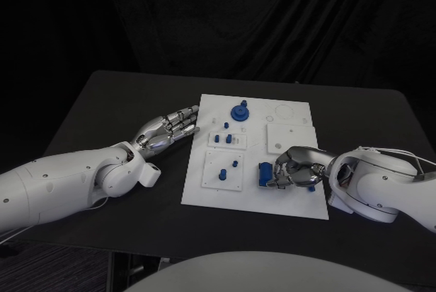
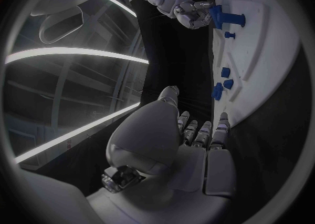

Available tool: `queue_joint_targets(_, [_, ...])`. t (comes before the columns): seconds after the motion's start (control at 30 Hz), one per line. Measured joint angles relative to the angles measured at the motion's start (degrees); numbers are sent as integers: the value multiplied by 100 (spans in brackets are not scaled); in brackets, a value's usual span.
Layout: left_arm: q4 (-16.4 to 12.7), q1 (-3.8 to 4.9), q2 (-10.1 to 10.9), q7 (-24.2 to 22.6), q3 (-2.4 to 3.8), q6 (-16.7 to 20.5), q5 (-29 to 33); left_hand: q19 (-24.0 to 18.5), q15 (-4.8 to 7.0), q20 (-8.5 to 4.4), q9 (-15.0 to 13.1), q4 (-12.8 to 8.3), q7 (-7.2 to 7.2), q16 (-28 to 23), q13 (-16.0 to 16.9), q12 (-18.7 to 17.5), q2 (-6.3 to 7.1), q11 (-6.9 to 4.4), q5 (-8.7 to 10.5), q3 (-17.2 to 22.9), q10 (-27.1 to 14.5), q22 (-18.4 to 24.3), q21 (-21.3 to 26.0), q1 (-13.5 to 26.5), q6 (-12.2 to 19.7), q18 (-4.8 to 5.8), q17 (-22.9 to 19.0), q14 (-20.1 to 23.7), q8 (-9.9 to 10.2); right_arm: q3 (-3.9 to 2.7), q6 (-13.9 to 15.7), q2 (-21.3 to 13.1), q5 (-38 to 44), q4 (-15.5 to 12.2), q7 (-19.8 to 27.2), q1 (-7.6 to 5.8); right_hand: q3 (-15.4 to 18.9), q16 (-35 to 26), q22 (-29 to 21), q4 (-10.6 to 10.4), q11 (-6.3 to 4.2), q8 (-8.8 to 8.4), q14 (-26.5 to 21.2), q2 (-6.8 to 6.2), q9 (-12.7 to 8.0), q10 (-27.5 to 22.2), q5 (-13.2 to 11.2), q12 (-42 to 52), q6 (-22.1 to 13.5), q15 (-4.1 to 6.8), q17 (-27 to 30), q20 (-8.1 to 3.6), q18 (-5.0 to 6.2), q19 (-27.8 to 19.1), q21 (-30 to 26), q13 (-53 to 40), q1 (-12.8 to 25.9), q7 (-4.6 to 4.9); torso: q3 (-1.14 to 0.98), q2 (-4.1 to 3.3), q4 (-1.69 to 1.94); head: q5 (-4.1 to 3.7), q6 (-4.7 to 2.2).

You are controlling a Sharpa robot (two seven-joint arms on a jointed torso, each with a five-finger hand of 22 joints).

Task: Assemble the parts on the task board

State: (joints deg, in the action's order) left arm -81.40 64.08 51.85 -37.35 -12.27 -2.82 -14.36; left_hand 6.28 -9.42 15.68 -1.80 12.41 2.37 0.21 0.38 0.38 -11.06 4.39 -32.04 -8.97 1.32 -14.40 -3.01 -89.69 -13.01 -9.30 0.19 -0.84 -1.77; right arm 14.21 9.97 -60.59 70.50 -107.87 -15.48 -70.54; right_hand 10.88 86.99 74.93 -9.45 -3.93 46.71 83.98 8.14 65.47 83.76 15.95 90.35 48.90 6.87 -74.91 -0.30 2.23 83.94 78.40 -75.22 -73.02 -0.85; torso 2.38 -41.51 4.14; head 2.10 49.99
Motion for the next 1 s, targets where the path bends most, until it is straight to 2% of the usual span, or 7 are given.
queue_joint_targets(0.1, [-1, -1, 3, 2, 0, -3, 0, 0, 0, 0, 0, 0, 0, 0, 0, 0, 0, 0, 0, 0, 0, 0, 0, 0, 0, 0, 0, 0, 0, 0, 3, 8, 0, 7, -1, 1, -22, 0, 0, 22, 0, -46, 12, 0, -25, 0, 0, -3, -53, 12, 0, 0, 0, 0, -31, 0, 0, -9, 0, 0, 0, 2, 0])
queue_joint_targets(0.3, [-4, -1, 5, 8, 0, -5, 0, 0, 0, 0, 0, 0, 13, 0, -1, 0, 0, 20, 26, 0, 20, 0, 0, 0, -13, 0, 6, 0, 0, 0, 15, 20, 3, 29, -12, 2, 77, -32, 0, 18, 0, -127, 14, -37, -46, 0, 0, -17, -215, 14, 0, 0, 0, 0, -98, 0, -37, 70, 1, 0, 1, 3, 0])
queue_joint_targets(0.4, [-5, -1, 6, 11, 0, -7, 0, 0, 0, 0, 1, 0, 20, 0, -1, 0, 0, 21, 26, 0, 21, 0, 0, 0, -20, 0, 6, 0, 0, 0, 16, 23, 37, 37, -29, 3, 211, -32, -1, -116, 22, -157, 14, -50, -23, 21, 0, -17, -288, 14, 0, 0, 1, 0, -122, 0, -19, 103, 2, 0, 3, 4, 0])
queue_joint_targets(0.57, [-5, -2, 6, 16, 0, -11, 0, 0, -22, 0, 1, 0, 20, 0, -1, 0, -18, 21, 26, 0, 21, 0, 0, 18, -20, 0, 6, -22, 0, 0, 13, 25, 221, 39, -97, 3, 366, -67, -1, -383, 57, -382, 11, -195, -129, 47, 0, -77, -494, -41, 0, 13, 0, 13, -153, 62, 323, 202, 5, -1, 6, -1, 0])
queue_joint_targets(0.8, [-2, -3, 6, 25, 0, -17, 0, 0, -22, 0, 1, 0, 20, 0, -1, 0, -22, 21, 26, 0, 21, 0, 0, 22, -20, 0, 7, -22, 0, 2, 10, 24, 537, 37, -221, 6, 421, -67, -1, -660, 99, -523, -8, -287, -331, 27, -1, -49, -493, -59, 0, 42, 0, 0, -198, 27, 562, 202, 5, 2, 4, 5, 0])
queue_joint_targets(0.87, [-1, -4, 5, 28, 0, -20, 0, 0, -22, 0, 2, 0, 20, 0, -1, 0, -22, 21, 26, 0, 21, 0, 0, 22, -20, 0, 7, -22, 0, 3, 10, 23, 602, 36, -248, 6, 396, -67, -1, -685, 99, -572, -8, -270, -379, 27, 251, -49, -493, -60, 0, 42, 0, 0, -198, 27, 596, 202, 4, 3, 4, 9, 0])
queue_joint_targets(1.0, [0, -5, 4, 36, 0, -29, 0, 0, -22, 0, 2, 0, 20, 0, -2, 0, -22, 21, 26, 0, 21, 0, 0, 22, -20, 0, 6, -21, 0, 3, 10, 23, 709, 28, -283, 8, 390, -67, -1, -692, 99, -572, -9, -263, -413, 27, 429, -50, -448, -59, 0, 42, 0, 0, -198, 28, 603, 202, 2, 4, 1, 13, 0])
